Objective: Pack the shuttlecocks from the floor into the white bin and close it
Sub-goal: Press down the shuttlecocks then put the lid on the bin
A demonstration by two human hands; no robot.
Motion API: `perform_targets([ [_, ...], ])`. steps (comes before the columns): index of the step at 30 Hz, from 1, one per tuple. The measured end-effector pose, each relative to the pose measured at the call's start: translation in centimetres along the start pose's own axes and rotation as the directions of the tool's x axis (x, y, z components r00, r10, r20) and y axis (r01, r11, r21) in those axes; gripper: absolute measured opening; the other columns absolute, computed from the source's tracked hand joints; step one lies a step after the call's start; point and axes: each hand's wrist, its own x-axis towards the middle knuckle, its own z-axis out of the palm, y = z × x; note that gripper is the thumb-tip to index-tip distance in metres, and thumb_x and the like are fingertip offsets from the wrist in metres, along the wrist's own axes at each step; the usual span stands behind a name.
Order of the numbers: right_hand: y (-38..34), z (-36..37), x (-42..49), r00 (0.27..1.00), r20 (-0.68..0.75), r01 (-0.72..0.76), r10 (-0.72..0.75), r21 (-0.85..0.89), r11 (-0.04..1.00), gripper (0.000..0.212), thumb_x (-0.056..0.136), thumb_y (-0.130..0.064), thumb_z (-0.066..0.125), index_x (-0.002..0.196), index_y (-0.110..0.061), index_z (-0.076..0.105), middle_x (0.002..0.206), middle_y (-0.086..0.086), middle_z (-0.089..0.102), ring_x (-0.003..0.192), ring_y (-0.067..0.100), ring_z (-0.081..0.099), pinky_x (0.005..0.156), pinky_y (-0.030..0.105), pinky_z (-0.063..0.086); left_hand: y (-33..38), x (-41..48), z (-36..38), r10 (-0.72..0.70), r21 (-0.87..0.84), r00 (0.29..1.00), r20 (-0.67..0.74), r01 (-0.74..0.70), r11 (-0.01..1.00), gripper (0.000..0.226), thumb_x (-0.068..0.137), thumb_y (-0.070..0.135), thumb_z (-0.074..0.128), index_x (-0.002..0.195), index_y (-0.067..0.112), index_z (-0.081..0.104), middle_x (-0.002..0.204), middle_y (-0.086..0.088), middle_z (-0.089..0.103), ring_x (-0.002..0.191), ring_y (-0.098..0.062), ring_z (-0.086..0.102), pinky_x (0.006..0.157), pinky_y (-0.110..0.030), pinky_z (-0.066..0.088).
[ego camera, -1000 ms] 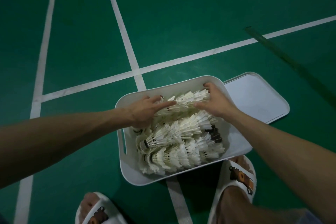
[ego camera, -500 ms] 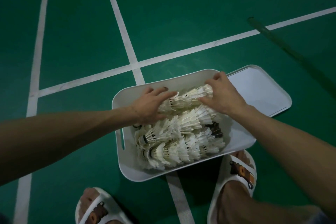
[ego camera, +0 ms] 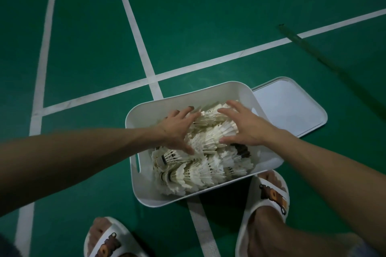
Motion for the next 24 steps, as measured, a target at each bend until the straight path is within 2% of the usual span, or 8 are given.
perform_targets([
  [3,-0.5,-2.1,-0.2,0.996,-0.083,0.040,-0.037,0.029,0.999,0.078,0.078,-0.060,0.066,0.144,-0.029,0.038,0.157,-0.002,0.020,0.139,0.019,0.031,0.113,0.040,0.030,0.3,-0.6,-1.5,0.010,-0.037,1.000,-0.024,-0.011,0.999,0.109,0.070,0.052,0.076,0.152,0.032,0.007,0.160,0.004,-0.004,0.144,-0.031,0.004,0.113,-0.057,0.021],
  [6,-1.1,-5.7,-0.9,0.986,-0.146,0.078,-0.087,-0.062,0.995,0.066,0.080,-0.061,0.062,0.134,-0.024,0.050,0.144,0.000,0.044,0.129,0.017,0.042,0.109,0.036,0.033,1.7,-1.2,-3.8,0.083,-0.033,0.989,-0.124,-0.088,0.996,0.089,0.079,0.052,0.069,0.149,0.024,0.023,0.158,0.000,0.013,0.142,-0.025,0.015,0.115,-0.047,0.021],
  [8,-0.9,-8.4,-1.8,0.989,-0.112,0.076,-0.095,-0.164,0.984,0.062,0.081,-0.061,0.061,0.131,-0.023,0.051,0.137,0.001,0.050,0.123,0.020,0.046,0.103,0.035,0.036,3.5,-1.1,-6.0,0.137,-0.023,0.971,-0.195,-0.144,0.989,0.081,0.082,0.052,0.065,0.146,0.020,0.029,0.155,-0.003,0.022,0.139,-0.023,0.024,0.116,-0.042,0.024],
  [11,0.0,-12.8,-3.1,0.997,0.029,0.078,-0.073,-0.343,0.936,0.061,0.082,-0.061,0.060,0.129,-0.022,0.053,0.131,0.006,0.054,0.118,0.024,0.050,0.100,0.036,0.041,6.9,-0.4,-9.9,0.194,-0.040,0.934,-0.301,-0.216,0.976,0.075,0.084,0.052,0.063,0.144,0.016,0.034,0.151,-0.006,0.032,0.135,-0.022,0.032,0.112,-0.036,0.028],
  [13,0.7,-15.4,-3.3,0.998,0.059,0.056,-0.036,-0.389,0.919,0.062,0.081,-0.061,0.061,0.128,-0.022,0.054,0.130,0.007,0.056,0.118,0.026,0.051,0.100,0.038,0.042,8.8,0.6,-12.2,0.222,-0.039,0.915,-0.337,-0.250,0.968,0.074,0.085,0.051,0.063,0.143,0.014,0.036,0.149,-0.008,0.034,0.134,-0.024,0.035,0.110,-0.031,0.029],
  [15,2.0,-17.1,-3.3,1.000,-0.016,0.013,-0.019,-0.339,0.941,0.061,0.080,-0.059,0.064,0.127,-0.020,0.056,0.130,0.006,0.058,0.118,0.025,0.053,0.099,0.035,0.042,10.1,2.2,-13.6,0.219,-0.046,0.916,-0.335,-0.248,0.968,0.073,0.086,0.049,0.063,0.143,0.013,0.036,0.147,-0.010,0.036,0.133,-0.026,0.037,0.109,-0.031,0.031],
  [19,6.2,-16.2,-2.9,0.978,-0.186,-0.110,0.099,-0.053,0.993,0.061,0.080,-0.054,0.069,0.128,-0.019,0.056,0.131,0.006,0.057,0.119,0.022,0.054,0.094,0.029,0.041,11.1,7.3,-14.4,0.162,-0.043,0.949,-0.271,-0.180,0.983,0.072,0.087,0.049,0.062,0.143,0.013,0.036,0.146,-0.013,0.037,0.131,-0.029,0.039,0.108,-0.032,0.032],
  [24,13.7,-11.2,-2.1,0.927,-0.217,-0.261,0.307,0.215,0.941,0.065,0.080,-0.049,0.071,0.133,-0.017,0.050,0.136,0.008,0.052,0.121,0.023,0.051,0.094,0.029,0.039,12.7,15.8,-12.9,0.147,0.003,0.985,-0.089,-0.147,0.989,0.075,0.089,0.050,0.059,0.146,0.011,0.031,0.151,-0.013,0.032,0.136,-0.027,0.034,0.109,-0.030,0.029],
])
